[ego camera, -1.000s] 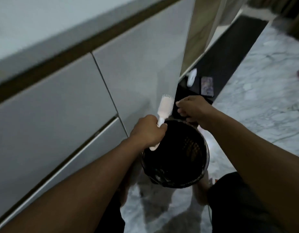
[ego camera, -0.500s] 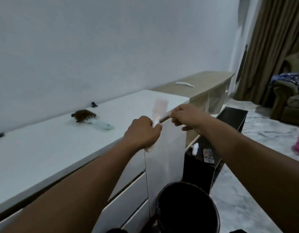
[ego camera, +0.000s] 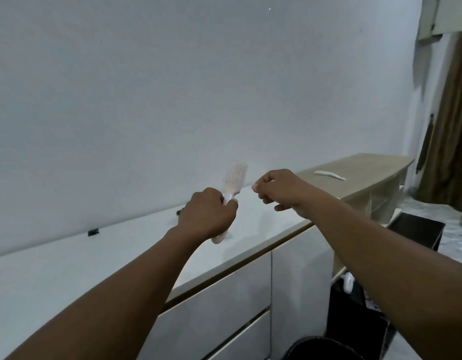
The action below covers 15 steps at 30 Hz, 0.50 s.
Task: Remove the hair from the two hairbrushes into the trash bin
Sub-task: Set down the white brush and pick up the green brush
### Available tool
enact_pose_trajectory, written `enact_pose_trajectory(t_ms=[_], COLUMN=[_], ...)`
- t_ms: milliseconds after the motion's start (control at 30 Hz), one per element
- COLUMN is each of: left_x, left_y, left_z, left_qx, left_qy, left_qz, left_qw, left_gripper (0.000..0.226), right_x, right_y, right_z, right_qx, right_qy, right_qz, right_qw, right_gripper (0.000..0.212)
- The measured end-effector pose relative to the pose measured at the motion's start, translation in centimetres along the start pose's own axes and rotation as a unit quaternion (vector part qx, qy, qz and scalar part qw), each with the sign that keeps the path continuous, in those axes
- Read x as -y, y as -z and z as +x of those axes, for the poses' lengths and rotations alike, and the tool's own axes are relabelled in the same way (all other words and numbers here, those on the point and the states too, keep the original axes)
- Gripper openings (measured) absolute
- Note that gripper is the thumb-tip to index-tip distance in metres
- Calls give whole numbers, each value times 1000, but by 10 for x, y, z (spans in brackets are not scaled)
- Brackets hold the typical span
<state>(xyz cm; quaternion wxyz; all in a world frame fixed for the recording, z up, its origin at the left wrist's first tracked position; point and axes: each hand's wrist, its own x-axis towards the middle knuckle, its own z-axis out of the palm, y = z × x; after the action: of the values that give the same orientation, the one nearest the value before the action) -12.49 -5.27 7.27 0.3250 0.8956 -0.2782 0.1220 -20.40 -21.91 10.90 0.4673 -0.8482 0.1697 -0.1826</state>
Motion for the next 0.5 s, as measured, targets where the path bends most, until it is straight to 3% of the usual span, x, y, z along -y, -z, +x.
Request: enact_pose_trajectory(t_ms=[500], left_x=[122], left_y=[30], left_z=[9], left_qx=[-24], left_qy=[154], left_qz=[103], left_qw=[982], left_gripper=[22], right_x=[29], right_y=[-123], right_z=[58], right_qx=[104], right_qy=[18], right_qz=[-20], right_qw=[994], right_gripper=[26])
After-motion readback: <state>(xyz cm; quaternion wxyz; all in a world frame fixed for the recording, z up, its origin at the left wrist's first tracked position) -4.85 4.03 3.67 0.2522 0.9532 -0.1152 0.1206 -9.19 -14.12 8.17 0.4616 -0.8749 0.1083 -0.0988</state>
